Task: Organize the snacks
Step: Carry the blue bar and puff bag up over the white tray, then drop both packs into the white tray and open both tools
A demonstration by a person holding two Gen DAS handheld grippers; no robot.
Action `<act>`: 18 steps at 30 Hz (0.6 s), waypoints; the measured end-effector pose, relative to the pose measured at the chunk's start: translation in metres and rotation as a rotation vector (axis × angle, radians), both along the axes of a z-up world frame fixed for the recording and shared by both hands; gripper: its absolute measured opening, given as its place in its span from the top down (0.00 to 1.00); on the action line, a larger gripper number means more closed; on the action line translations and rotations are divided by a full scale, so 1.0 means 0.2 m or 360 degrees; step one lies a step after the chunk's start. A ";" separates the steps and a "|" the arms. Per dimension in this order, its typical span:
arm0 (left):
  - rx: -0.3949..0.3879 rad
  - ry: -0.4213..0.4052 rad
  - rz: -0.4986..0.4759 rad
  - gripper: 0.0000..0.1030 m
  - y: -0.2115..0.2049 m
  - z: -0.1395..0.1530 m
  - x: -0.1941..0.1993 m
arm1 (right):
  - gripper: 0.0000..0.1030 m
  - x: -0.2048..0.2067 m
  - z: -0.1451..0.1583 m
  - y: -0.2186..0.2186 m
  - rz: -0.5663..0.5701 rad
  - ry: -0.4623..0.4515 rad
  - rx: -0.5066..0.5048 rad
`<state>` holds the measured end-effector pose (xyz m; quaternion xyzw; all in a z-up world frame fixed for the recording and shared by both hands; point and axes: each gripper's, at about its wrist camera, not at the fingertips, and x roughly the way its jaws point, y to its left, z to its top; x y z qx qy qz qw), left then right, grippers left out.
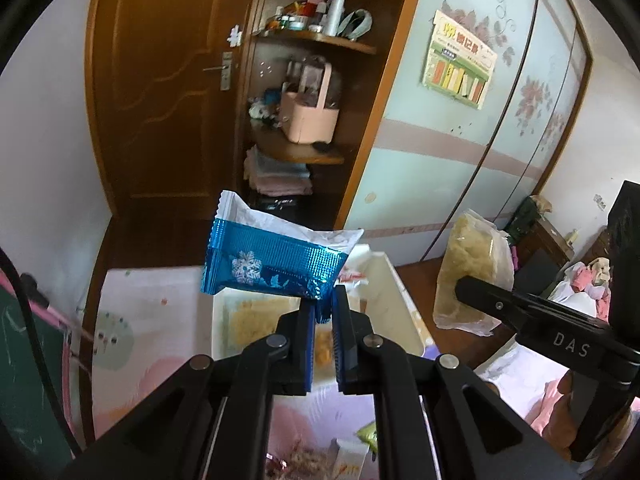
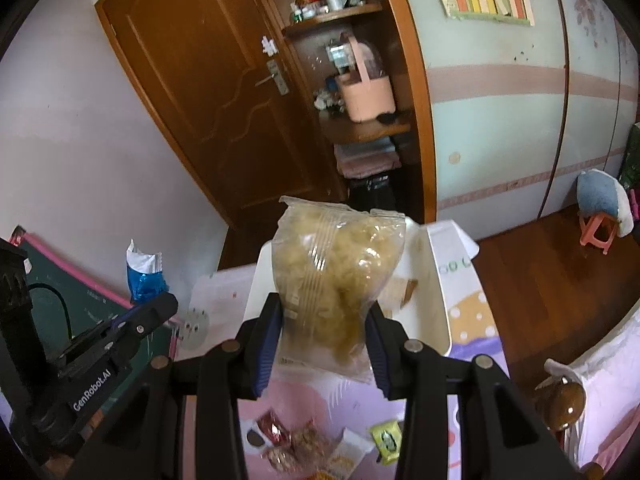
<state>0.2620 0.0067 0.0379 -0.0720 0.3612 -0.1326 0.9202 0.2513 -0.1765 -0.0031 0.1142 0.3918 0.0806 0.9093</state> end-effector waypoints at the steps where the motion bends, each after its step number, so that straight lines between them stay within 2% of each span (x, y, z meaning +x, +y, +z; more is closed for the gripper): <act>1: -0.0010 -0.0006 -0.0008 0.94 0.00 0.01 0.03 | 0.61 0.02 0.02 0.00 -0.0012 -0.0017 0.0003; 6: -0.0033 -0.0028 -0.0039 0.94 -0.01 0.06 0.14 | 0.61 0.11 0.06 0.01 -0.0045 -0.0060 -0.0001; 9: -0.0080 0.0002 -0.0062 0.94 -0.01 0.05 0.22 | 0.61 0.14 0.06 0.03 -0.0052 -0.0070 -0.0004; 12: -0.0080 0.0029 -0.0063 0.94 -0.02 0.02 0.30 | 0.61 0.19 0.04 0.03 -0.0066 -0.0054 -0.0010; 18: -0.0116 0.0167 -0.0088 0.94 -0.05 -0.12 0.44 | 0.61 0.28 -0.05 0.02 -0.0092 0.0038 -0.0013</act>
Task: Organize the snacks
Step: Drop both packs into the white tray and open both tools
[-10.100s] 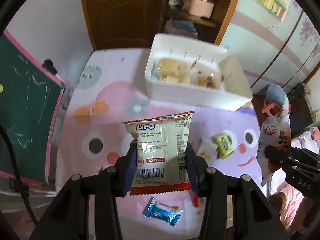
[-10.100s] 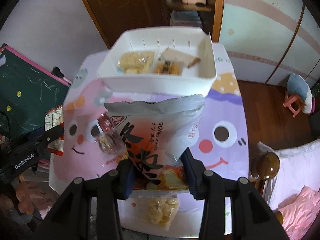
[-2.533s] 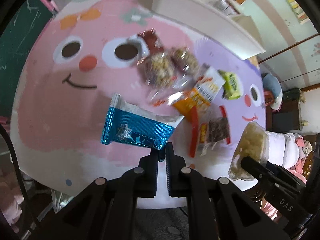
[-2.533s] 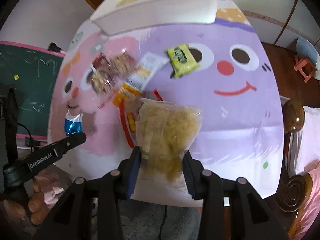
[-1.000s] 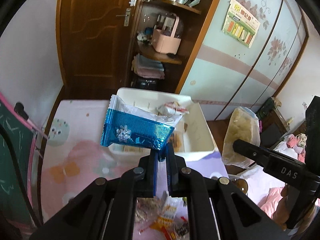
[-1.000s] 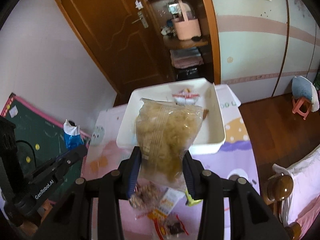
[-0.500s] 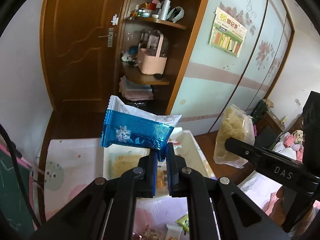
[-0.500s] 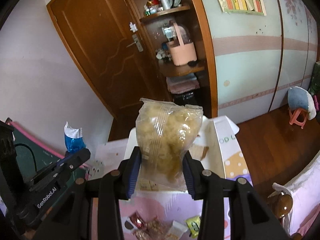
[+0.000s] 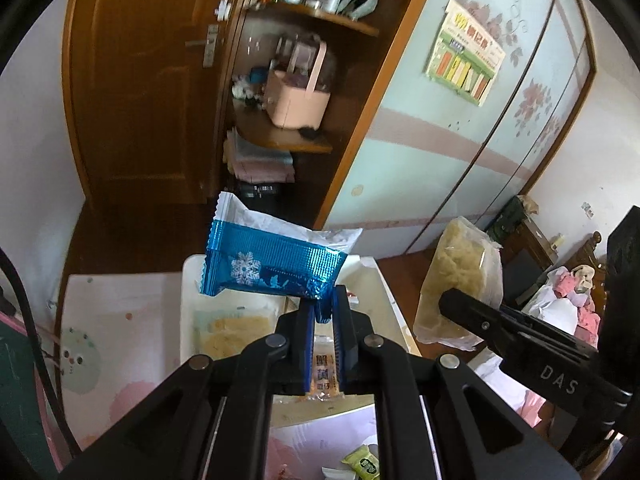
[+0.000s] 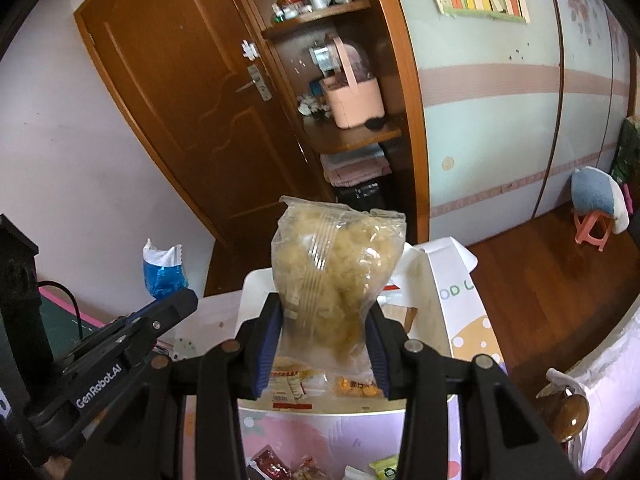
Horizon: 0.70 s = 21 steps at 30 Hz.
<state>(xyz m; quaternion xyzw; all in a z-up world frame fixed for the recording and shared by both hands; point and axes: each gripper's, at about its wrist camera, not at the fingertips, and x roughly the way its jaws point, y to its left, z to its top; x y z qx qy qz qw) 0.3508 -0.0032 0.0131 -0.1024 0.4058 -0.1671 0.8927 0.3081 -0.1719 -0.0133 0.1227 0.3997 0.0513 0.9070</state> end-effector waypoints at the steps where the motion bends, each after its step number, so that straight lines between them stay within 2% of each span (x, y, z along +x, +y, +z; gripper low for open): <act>1: 0.0002 0.0010 -0.0005 0.94 -0.01 -0.01 0.02 | 0.61 0.01 -0.01 0.00 -0.0003 0.0011 -0.0004; 8: -0.0004 0.0080 -0.0053 0.94 -0.06 -0.12 0.10 | 0.60 0.09 -0.11 -0.04 -0.0056 0.0117 -0.0033; 10: 0.0000 0.0099 -0.0051 0.89 -0.07 -0.14 0.12 | 0.60 0.11 -0.14 -0.05 -0.0075 0.0156 -0.0034; 11: 0.0013 0.0103 -0.0044 0.78 -0.07 -0.15 0.13 | 0.60 0.13 -0.16 -0.06 -0.0089 0.0182 -0.0025; 12: 0.0018 0.0106 -0.0033 0.55 -0.08 -0.16 0.14 | 0.59 0.14 -0.18 -0.07 -0.0096 0.0204 -0.0017; 13: 0.0018 0.0117 -0.0015 0.40 -0.08 -0.17 0.14 | 0.59 0.15 -0.20 -0.08 -0.0095 0.0235 -0.0010; 14: 0.0000 0.0121 0.0018 0.17 -0.07 -0.17 0.15 | 0.59 0.16 -0.21 -0.08 -0.0086 0.0259 -0.0012; 15: -0.0033 0.0107 0.0064 0.12 -0.05 -0.17 0.14 | 0.59 0.17 -0.22 -0.08 -0.0085 0.0272 -0.0023; 18: -0.0122 0.0124 0.0104 0.11 0.00 -0.18 0.13 | 0.51 0.16 -0.24 -0.08 -0.0089 0.0281 -0.0062; 21: -0.0107 0.0133 0.0161 0.11 0.04 -0.18 0.13 | 0.43 0.15 -0.24 -0.08 -0.0090 0.0269 -0.0033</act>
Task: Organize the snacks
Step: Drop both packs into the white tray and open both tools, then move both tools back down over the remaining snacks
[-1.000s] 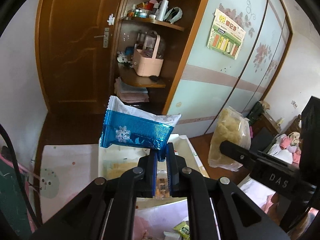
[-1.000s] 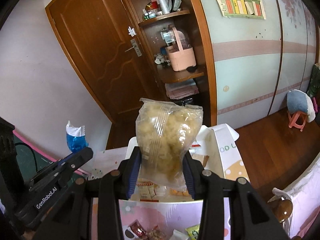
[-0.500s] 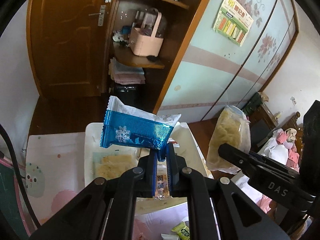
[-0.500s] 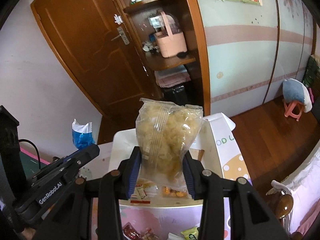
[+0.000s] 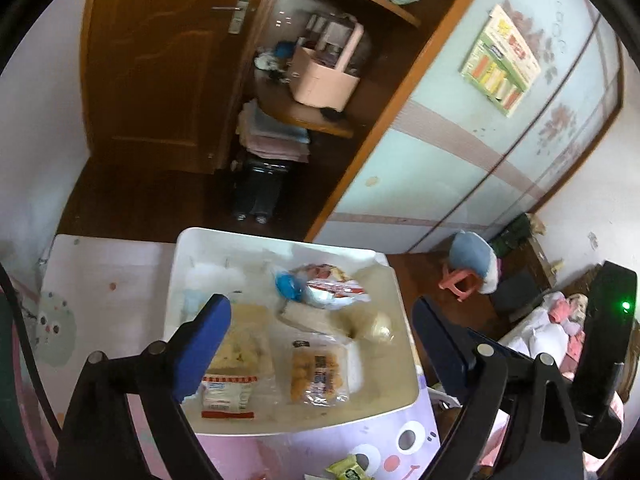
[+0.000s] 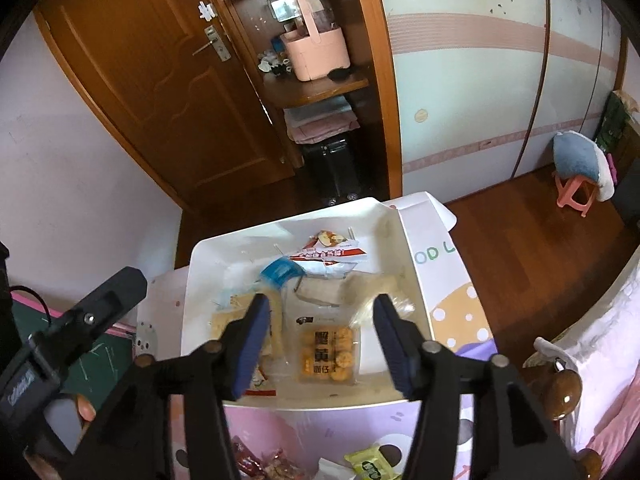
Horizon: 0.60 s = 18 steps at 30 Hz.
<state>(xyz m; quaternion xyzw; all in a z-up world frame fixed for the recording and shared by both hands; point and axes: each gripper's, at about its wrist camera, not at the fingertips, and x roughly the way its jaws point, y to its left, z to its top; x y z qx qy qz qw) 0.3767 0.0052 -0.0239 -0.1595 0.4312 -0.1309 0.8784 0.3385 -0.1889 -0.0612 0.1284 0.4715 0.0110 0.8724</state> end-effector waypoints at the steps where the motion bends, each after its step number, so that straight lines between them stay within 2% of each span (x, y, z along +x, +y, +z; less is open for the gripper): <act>1: 0.0009 -0.0010 0.0016 0.11 0.01 0.00 -0.01 | 0.41 0.00 0.00 -0.01 0.0003 0.0001 0.0017; 10: 0.0058 -0.0068 0.0086 0.11 0.07 0.09 -0.10 | 0.39 -0.04 0.05 -0.02 0.0029 -0.0029 0.0051; 18: 0.0135 -0.0123 0.0129 0.11 0.08 0.19 -0.26 | 0.39 -0.15 0.11 -0.01 0.0072 -0.0053 0.0056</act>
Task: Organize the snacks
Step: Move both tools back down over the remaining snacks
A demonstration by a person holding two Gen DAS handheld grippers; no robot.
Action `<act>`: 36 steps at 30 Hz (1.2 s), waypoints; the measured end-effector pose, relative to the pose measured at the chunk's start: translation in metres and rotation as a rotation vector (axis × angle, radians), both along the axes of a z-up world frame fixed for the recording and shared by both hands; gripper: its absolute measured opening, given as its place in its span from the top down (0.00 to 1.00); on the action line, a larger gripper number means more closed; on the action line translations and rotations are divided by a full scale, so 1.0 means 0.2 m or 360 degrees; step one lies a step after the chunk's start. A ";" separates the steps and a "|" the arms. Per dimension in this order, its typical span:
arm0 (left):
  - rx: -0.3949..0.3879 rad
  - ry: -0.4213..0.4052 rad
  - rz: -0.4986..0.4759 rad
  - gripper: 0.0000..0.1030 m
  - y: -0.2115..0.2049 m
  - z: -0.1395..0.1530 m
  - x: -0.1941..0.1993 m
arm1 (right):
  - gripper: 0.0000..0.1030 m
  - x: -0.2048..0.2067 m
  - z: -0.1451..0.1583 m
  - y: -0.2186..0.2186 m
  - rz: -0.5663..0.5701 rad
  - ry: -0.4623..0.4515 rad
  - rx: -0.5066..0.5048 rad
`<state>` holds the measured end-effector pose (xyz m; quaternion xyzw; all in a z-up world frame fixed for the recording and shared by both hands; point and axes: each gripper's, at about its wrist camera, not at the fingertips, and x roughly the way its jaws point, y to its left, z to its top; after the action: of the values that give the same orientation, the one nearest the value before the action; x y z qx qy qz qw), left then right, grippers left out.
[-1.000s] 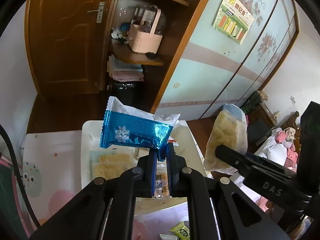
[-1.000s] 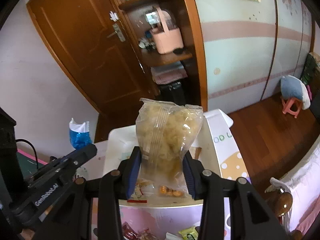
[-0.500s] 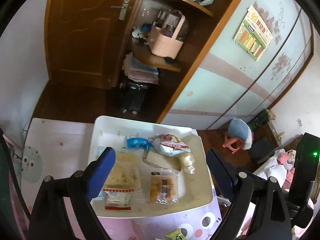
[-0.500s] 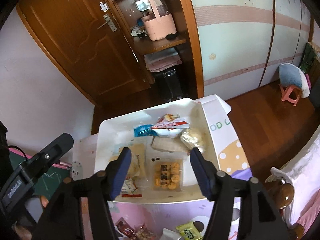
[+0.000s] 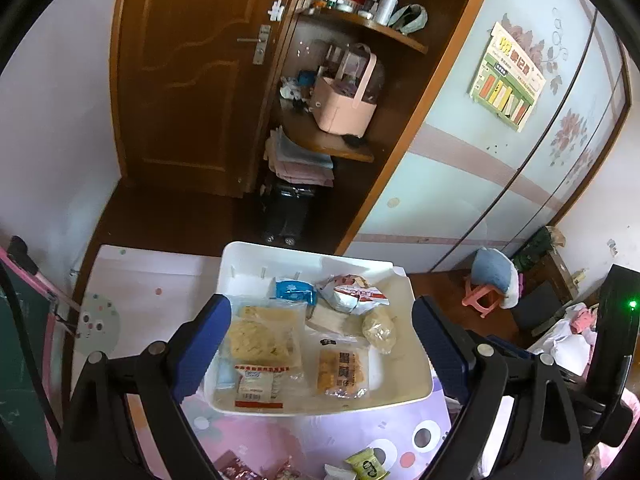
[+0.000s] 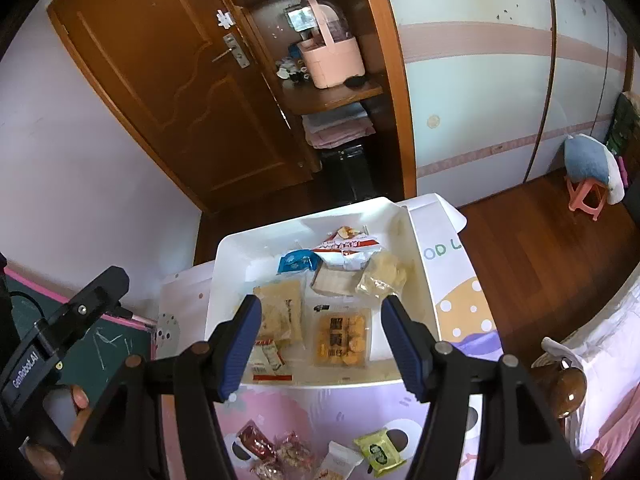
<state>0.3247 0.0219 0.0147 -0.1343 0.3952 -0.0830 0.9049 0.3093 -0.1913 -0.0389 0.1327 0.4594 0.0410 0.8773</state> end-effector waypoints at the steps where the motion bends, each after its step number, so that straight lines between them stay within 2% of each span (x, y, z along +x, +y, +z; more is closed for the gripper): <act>1: 0.0019 -0.0009 0.0009 0.11 0.00 0.02 -0.03 | 0.39 -0.02 0.01 0.00 0.0004 -0.0002 0.0000; 14: 0.0139 -0.0093 0.0078 0.11 -0.01 0.17 -0.44 | 0.39 -0.32 0.10 -0.02 0.0076 -0.0041 -0.0031; 26: 0.0188 -0.0191 0.0148 0.11 0.01 0.31 -0.81 | 0.39 -0.60 0.16 -0.04 0.0144 -0.0072 -0.0069; 36: 0.0261 -0.0251 0.0185 0.09 0.00 0.35 -1.03 | 0.39 -0.78 0.12 -0.02 0.0237 -0.0082 -0.0125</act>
<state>0.1178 0.0229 0.0855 -0.0754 0.3200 -0.0080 0.9444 0.1531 -0.1951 -0.0143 0.0626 0.4465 0.0917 0.8879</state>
